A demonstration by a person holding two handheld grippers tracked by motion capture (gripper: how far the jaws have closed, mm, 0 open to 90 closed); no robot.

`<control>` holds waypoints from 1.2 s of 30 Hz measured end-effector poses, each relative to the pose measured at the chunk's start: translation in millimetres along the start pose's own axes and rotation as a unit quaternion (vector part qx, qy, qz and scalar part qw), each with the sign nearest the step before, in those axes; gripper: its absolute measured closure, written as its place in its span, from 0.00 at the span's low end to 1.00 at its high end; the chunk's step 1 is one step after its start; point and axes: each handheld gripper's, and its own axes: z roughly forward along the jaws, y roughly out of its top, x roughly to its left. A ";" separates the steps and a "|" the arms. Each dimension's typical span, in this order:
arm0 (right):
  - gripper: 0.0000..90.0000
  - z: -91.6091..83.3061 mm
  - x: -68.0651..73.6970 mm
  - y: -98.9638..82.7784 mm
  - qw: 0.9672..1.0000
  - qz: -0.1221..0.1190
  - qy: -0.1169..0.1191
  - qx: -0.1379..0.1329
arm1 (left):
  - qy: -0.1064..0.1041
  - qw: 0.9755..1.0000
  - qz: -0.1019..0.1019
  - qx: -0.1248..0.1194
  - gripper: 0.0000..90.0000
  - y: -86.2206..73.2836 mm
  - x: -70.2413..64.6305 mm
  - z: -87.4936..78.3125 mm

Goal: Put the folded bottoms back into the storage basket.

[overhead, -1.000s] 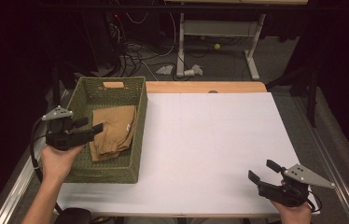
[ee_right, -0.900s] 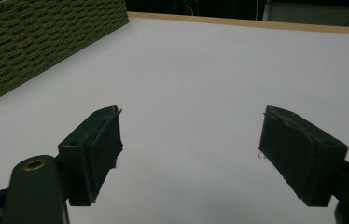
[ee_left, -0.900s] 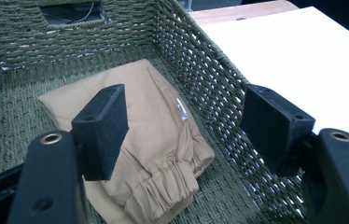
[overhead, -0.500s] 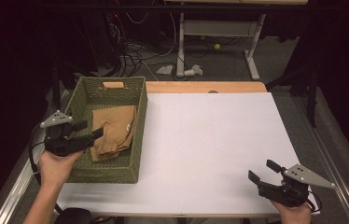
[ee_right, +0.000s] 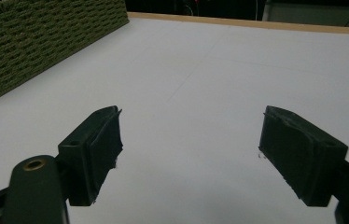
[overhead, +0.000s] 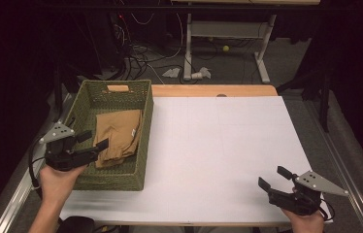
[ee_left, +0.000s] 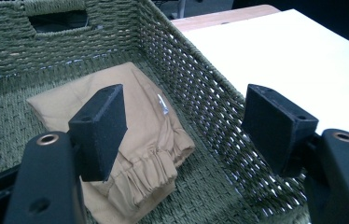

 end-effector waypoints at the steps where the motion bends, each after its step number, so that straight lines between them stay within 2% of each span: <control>1: 0.24 0.0 0.0 0.0 1.000 0.001 0.000 0.000 | -0.001 1.000 0.001 0.000 0.33 -1.3 -0.7 -0.3; 12: 0.24 -0.1 0.0 0.0 1.000 0.001 0.000 0.000 | -0.006 1.000 -0.008 -0.003 0.33 -18.7 -5.8 -1.9; 19: 0.24 -0.2 -0.2 -0.1 1.000 0.001 0.000 -0.001 | -0.002 1.000 -0.013 -0.010 0.33 -31.5 -8.5 -3.3; 30: 0.24 -0.2 -0.3 -0.1 1.000 0.001 0.000 -0.001 | 0.032 0.999 -0.013 -0.032 0.33 -60.2 -10.0 -10.8; 36: 0.24 -0.3 0.0 -0.1 1.000 0.001 0.000 -0.001 | 0.042 0.998 -0.028 -0.042 0.33 -76.8 -8.0 -12.9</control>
